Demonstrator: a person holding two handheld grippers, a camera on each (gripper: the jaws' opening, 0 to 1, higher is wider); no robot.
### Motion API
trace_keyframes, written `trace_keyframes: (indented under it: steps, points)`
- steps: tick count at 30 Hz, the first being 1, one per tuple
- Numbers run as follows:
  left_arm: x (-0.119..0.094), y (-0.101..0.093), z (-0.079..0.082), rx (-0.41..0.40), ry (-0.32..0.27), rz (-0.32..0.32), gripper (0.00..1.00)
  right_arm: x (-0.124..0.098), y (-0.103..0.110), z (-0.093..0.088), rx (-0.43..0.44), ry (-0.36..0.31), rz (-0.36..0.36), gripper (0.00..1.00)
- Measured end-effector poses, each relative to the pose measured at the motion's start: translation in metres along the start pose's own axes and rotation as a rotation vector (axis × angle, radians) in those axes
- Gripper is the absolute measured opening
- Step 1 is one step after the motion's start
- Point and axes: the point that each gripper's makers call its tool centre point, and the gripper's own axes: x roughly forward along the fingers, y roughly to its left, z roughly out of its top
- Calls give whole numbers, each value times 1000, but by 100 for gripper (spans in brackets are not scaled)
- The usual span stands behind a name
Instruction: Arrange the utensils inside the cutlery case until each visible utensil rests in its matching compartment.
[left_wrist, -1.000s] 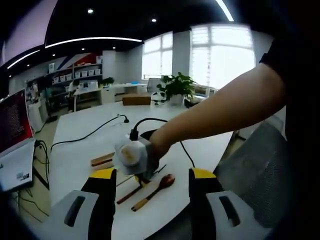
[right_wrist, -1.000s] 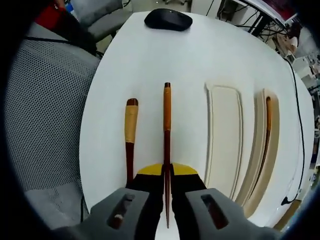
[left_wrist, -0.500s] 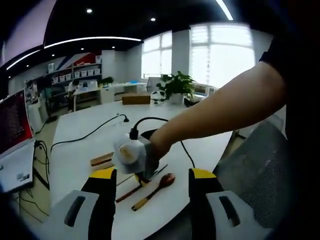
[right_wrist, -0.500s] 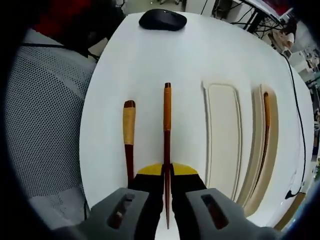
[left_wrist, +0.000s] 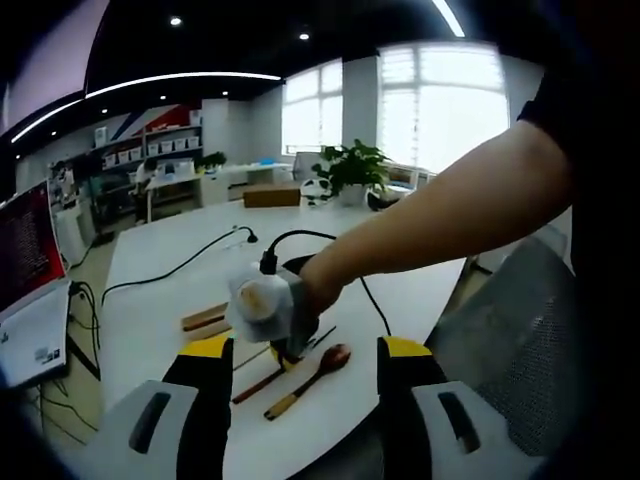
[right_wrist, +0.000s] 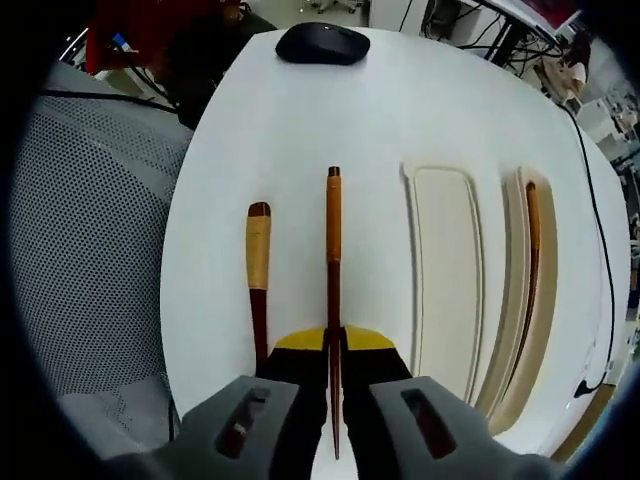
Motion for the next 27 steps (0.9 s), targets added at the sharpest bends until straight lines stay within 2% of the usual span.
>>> trace_keyframes:
  steps: [27]
  points:
    - [0,-1,1,-2,-9,-4,59,0,0,0,11,-31,1,1]
